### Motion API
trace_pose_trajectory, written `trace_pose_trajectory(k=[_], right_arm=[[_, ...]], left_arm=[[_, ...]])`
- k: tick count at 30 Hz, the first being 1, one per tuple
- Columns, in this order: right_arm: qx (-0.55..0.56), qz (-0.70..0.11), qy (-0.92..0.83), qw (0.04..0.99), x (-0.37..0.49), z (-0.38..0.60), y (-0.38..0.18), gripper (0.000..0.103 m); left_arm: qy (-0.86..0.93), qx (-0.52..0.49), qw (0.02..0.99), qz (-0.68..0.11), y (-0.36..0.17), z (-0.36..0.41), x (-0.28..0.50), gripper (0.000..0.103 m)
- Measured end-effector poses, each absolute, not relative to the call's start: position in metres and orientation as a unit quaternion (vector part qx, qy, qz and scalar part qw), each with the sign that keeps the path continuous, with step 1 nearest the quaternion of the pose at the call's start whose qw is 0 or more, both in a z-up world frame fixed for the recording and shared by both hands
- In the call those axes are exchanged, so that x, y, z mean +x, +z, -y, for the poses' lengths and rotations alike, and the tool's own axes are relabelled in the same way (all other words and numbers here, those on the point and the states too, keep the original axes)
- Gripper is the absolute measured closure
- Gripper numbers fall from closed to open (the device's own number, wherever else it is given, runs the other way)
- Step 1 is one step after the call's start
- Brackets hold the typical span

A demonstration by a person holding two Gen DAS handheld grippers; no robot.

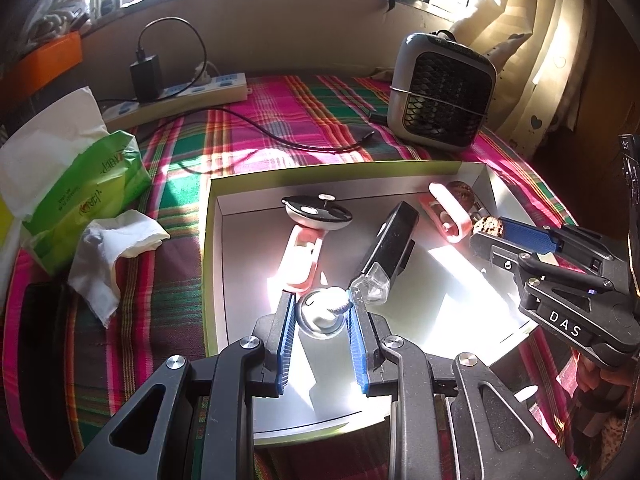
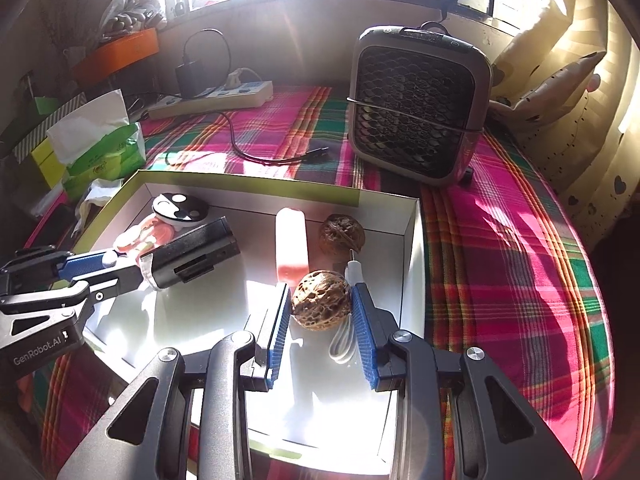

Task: Organize objects
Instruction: 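Carry the walnut and white cap over the box and lower them, then lower the walnut and white cap into the box and open both grippers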

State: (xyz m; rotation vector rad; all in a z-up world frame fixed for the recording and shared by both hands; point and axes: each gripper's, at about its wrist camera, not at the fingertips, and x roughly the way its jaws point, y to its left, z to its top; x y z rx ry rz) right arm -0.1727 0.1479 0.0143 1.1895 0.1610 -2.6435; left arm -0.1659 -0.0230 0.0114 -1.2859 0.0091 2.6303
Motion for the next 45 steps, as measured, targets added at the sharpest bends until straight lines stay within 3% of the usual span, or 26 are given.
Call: trace_pose_trajectory(k=[26, 45], right_arm=[[0.399, -0.070, -0.908, 0.111, -0.1712, -0.1461, 0.0118, 0.070], [0.398, -0.065, -0.908, 0.117, -0.1689, -0.1437, 0.0126, 0.060]], left_arm=[[0.893, -0.439, 0.098, -0.014, 0.0100, 0.0199, -0.1674, 0.077], [0.892, -0.440, 0.105, -0.013, 0.0095, 0.0172, -0.1651, 0.068]])
